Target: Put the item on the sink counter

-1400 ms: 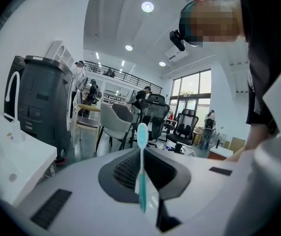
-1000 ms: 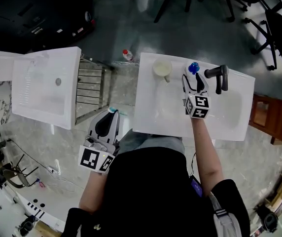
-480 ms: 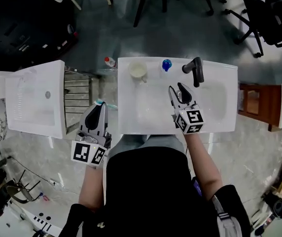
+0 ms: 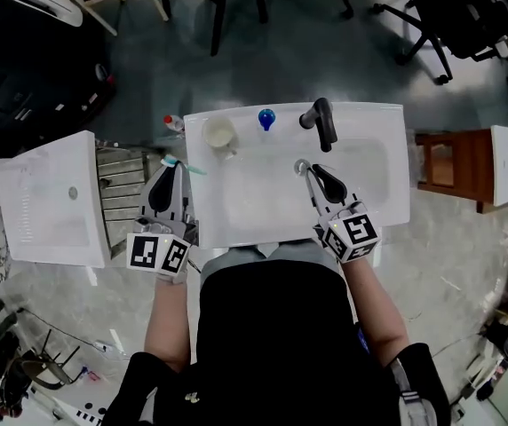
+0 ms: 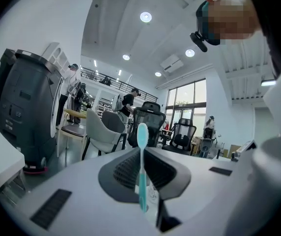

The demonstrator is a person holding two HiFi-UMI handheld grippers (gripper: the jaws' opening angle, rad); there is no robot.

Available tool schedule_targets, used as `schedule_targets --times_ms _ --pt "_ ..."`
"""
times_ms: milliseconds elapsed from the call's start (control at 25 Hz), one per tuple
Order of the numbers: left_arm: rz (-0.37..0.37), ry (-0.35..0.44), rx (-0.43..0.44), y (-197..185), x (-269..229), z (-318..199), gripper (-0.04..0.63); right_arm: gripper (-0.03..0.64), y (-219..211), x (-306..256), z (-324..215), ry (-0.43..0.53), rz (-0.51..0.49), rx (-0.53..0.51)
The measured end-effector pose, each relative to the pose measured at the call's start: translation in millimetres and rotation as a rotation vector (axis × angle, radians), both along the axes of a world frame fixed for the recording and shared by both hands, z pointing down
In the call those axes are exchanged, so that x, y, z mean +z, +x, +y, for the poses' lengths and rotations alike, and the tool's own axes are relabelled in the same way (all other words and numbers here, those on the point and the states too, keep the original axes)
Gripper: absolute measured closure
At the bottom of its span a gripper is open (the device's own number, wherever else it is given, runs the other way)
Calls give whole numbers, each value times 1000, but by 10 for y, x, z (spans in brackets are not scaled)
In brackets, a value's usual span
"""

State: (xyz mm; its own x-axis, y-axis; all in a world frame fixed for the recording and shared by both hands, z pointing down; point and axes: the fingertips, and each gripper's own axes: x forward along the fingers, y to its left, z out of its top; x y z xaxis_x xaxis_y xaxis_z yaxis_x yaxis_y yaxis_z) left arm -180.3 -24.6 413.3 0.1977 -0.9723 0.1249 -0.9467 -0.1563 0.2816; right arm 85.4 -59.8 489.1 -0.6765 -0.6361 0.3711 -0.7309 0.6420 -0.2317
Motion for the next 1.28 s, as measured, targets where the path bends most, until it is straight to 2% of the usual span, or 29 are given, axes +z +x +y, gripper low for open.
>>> schedule_targets --times_ms 480,1040,1280 --pt "50 9 -5 -62 269 -645 560 555 314 71 188 -70 47 101" --pt "99 -80 0 -59 896 -816 560 555 343 122 256 -95 90 138" --pt "90 -120 -5 -57 1084 -844 560 555 365 139 271 -104 100 145"
